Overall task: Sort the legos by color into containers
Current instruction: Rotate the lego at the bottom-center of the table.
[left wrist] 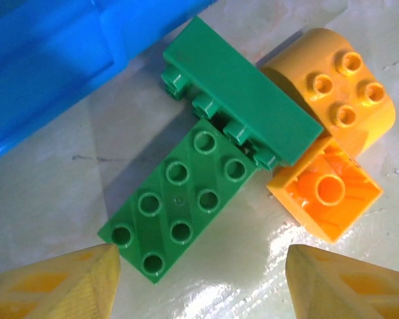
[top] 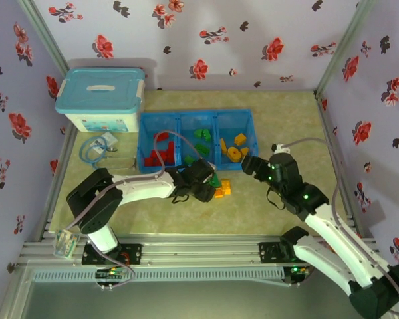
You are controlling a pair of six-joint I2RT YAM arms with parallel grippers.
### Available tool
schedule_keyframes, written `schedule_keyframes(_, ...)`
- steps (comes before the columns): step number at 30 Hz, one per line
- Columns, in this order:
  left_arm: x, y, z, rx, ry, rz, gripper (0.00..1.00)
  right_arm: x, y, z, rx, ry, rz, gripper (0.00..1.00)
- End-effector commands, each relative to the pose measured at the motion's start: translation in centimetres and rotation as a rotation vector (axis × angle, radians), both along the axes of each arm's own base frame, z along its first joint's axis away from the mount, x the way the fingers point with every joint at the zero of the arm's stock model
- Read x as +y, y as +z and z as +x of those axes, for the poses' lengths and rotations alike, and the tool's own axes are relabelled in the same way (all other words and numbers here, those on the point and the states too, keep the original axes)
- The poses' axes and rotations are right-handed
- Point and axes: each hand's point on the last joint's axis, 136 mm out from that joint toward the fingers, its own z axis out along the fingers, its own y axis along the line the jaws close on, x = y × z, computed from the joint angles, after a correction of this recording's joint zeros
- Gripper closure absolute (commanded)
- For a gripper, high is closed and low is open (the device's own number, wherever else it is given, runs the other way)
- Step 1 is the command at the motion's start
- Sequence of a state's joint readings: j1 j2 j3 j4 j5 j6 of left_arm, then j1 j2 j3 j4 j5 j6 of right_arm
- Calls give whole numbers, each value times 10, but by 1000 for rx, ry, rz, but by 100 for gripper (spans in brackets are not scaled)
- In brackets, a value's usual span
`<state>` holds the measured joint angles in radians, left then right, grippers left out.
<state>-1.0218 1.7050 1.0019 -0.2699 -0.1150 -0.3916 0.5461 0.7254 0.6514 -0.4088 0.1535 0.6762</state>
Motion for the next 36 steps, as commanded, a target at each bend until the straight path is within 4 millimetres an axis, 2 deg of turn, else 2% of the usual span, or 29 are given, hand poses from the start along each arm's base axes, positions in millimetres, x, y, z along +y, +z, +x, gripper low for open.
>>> schedule_keyframes(1, 0, -4, 7, 6, -40, 43, 33, -15, -16, -11, 44, -49, -27, 15)
schedule_keyframes(6, 3, -15, 17, 20, -31, 73, 34, -20, -20, -20, 56, -60, -10, 15)
schedule_keyframes(13, 3, -23, 15, 42, -29, 77, 36, -21, -17, -25, 47, -60, 7, 17)
schedule_keyframes(18, 5, -27, 2, 74, -24, 88, 40, -20, -15, -23, 42, -58, 16, 17)
schedule_keyframes(23, 17, -26, -19, 103, 18, 87, 41, -20, -15, -23, 40, -59, 15, 18)
schedule_keyframes(26, 22, -20, -37, 125, 45, 85, 42, -18, -16, -23, 43, -52, 20, 18)
schedule_keyframes(30, 12, 1, -60, 128, 32, 36, 41, -14, -18, -22, 41, -37, 36, 19)
schedule_keyframes(33, 6, 25, -60, 99, 18, -14, 38, -12, -18, -22, 40, -33, 43, 19)
schedule_keyframes(36, 3, 41, -47, 60, 22, -44, 33, -12, -19, -22, 42, -31, 49, 19)
